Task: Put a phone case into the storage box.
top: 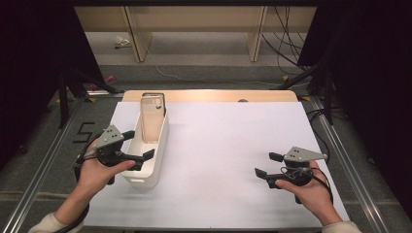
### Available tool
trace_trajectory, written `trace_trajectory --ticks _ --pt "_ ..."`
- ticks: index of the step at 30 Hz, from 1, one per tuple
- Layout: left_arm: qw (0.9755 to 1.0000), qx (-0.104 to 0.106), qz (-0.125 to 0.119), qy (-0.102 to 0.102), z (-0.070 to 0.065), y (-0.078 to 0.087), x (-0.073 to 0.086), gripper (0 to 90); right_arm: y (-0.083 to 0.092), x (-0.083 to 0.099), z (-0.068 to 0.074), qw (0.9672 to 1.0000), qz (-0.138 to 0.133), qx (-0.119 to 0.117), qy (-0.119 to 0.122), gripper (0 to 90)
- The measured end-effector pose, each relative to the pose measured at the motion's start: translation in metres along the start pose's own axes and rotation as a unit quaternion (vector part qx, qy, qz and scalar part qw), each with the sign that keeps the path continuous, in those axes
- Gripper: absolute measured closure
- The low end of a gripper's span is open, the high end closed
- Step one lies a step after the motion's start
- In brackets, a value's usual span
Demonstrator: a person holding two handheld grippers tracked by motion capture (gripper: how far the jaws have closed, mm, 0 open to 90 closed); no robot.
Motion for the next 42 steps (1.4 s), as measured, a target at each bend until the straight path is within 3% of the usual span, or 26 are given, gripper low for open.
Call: trace_trajectory --ticks 32,42 --pt "0.9997 0.008 -0.005 -0.023 -0.011 0.005 0.026 1.9 0.000 0.000 0.000 1.0000 -0.001 0.000 0.001 18.4" --pt "0.9996 0.011 -0.010 -0.025 -0.013 0.005 0.026 1.9 0.000 0.000 0.000 1.0000 -0.001 0.000 0.001 18.4"
Point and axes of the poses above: each handheld gripper's, and its own axes: y roughly backward along the jaws, x roughly out of its underside, z roughly to its left, the point moved 7 cm from there along -y, roughly forward along the jaws, and after that the axes turned 15 degrees about y, right-handed, at the moved point
